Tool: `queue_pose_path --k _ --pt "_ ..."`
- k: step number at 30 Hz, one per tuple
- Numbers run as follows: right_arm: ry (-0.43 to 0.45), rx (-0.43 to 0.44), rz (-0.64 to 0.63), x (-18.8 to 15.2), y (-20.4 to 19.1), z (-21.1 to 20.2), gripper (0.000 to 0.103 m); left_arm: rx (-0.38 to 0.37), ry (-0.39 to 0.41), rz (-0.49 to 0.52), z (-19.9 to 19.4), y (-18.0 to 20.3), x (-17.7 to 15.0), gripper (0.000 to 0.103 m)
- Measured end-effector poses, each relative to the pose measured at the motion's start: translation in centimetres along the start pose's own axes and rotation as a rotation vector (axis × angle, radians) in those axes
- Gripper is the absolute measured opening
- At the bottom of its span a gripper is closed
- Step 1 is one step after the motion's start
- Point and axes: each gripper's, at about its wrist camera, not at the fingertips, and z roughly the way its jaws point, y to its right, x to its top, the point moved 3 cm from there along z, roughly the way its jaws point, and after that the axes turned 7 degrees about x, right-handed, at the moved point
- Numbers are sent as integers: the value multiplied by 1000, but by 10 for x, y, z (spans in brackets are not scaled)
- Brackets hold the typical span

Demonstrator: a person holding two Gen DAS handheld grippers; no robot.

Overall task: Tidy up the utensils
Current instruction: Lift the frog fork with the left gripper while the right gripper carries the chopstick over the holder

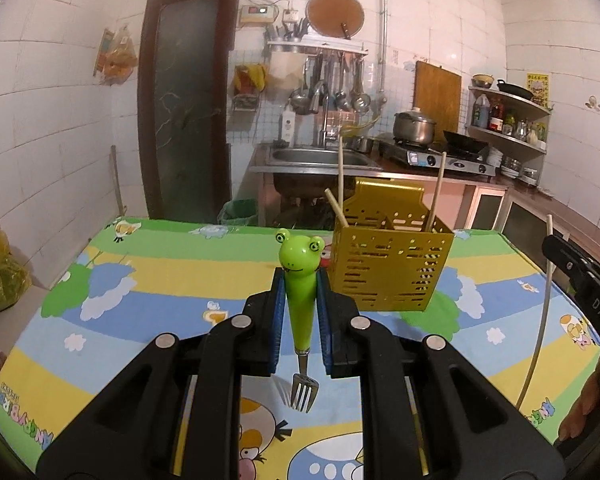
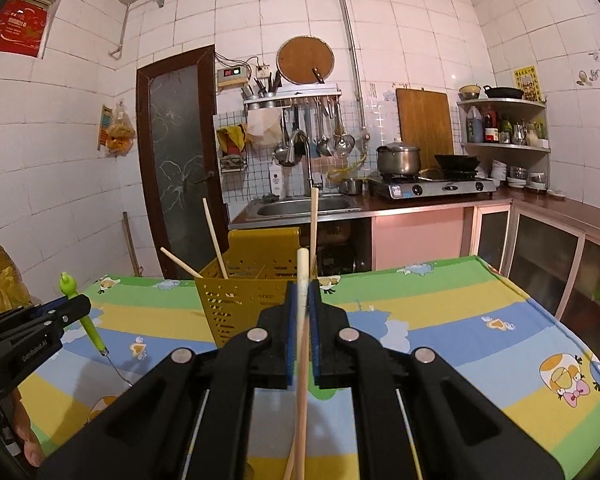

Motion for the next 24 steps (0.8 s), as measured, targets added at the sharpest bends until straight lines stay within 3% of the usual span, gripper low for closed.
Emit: queue_pose_path --k 6,13,18,24 --pt "55 16 -4 28 -1 7 6 -22 39 2 1 6 23 14" --pt "207 20 -52 103 -9 34 6 -70 161 -24 5 23 100 14" --pt "303 16 -43 139 -8 72 6 -101 206 -73 37 38 152 14" --pt "381 22 -23 146 0 112 6 -104 211 -97 91 57 163 14"
